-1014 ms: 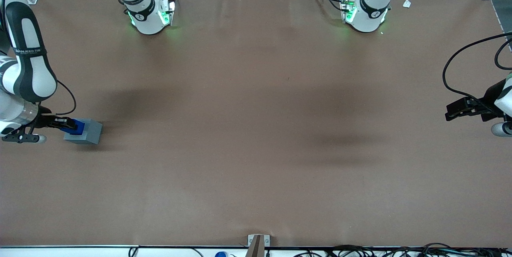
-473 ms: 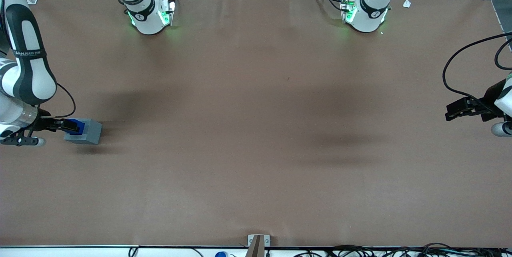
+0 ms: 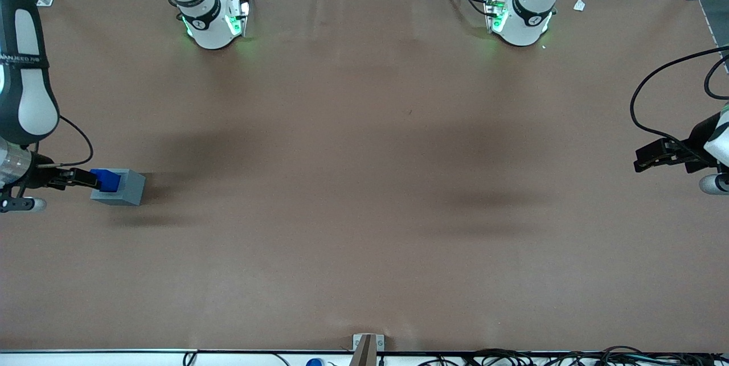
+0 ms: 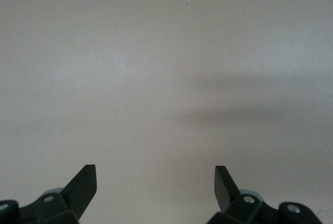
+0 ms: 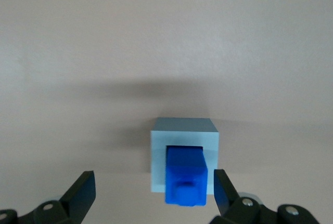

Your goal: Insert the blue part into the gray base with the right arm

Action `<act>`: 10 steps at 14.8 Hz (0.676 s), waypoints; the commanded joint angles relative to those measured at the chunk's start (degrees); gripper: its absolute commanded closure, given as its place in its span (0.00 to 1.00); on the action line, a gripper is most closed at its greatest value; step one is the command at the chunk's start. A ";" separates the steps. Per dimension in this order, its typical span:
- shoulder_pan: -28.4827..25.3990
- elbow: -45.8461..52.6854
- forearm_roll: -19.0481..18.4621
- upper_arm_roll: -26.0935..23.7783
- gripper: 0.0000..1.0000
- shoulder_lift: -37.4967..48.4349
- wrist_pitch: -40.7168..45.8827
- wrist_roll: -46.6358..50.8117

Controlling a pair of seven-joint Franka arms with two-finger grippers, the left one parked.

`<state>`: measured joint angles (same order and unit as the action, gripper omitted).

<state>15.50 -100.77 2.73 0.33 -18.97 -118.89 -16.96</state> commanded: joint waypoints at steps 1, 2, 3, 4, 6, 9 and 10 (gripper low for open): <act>-2.13 0.31 -0.09 0.02 0.00 2.62 1.47 2.28; -2.48 0.66 -0.09 -0.06 0.00 3.32 2.60 3.59; -3.44 1.71 -0.09 -0.06 0.00 3.76 4.52 4.74; -4.41 2.93 -0.09 -0.06 0.00 4.03 6.46 5.79; -6.34 4.70 0.00 -0.06 0.00 4.99 9.28 8.60; -9.07 4.88 0.17 -0.15 0.00 7.27 9.82 11.24; -9.78 4.88 0.26 -0.15 0.00 8.06 9.82 12.03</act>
<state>7.23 -95.17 2.73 -0.05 -13.40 -109.86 -7.17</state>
